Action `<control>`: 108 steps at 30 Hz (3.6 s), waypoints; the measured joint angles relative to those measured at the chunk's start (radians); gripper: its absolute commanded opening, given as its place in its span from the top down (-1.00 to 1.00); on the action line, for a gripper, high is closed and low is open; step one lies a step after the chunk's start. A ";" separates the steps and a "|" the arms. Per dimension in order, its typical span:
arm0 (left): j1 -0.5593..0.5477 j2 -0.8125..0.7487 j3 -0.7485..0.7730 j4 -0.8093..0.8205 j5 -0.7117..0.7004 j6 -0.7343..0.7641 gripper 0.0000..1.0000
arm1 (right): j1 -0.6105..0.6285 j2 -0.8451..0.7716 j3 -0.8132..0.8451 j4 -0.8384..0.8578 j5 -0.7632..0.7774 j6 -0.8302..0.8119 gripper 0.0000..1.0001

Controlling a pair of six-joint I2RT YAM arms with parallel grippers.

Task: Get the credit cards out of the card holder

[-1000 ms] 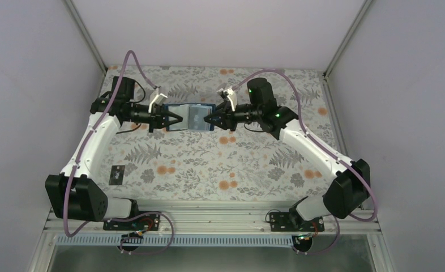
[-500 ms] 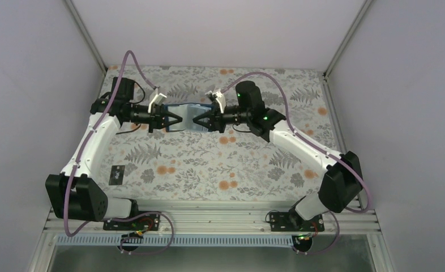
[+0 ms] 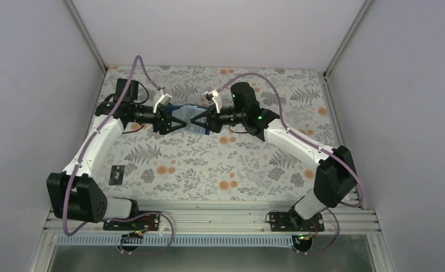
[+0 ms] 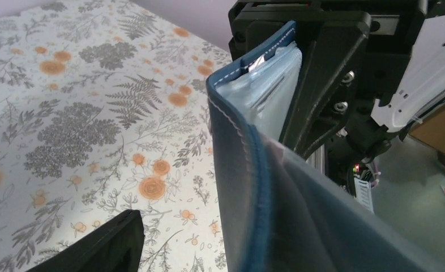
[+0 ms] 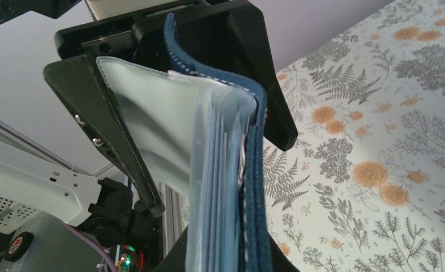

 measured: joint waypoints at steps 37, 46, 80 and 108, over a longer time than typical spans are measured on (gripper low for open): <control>-0.019 -0.017 0.004 -0.006 0.029 -0.007 0.95 | -0.064 -0.159 -0.143 -0.029 -0.007 -0.090 0.04; -0.013 -0.023 0.004 -0.011 0.040 -0.004 0.95 | -0.081 -0.146 -0.158 0.003 -0.085 -0.091 0.39; -0.018 -0.027 0.005 0.012 -0.087 -0.009 -1.00 | -0.032 0.019 -0.014 0.048 0.033 0.102 0.92; -0.153 0.021 0.160 0.058 -0.760 -0.050 -0.48 | -0.002 0.017 0.086 -0.138 0.212 0.168 0.91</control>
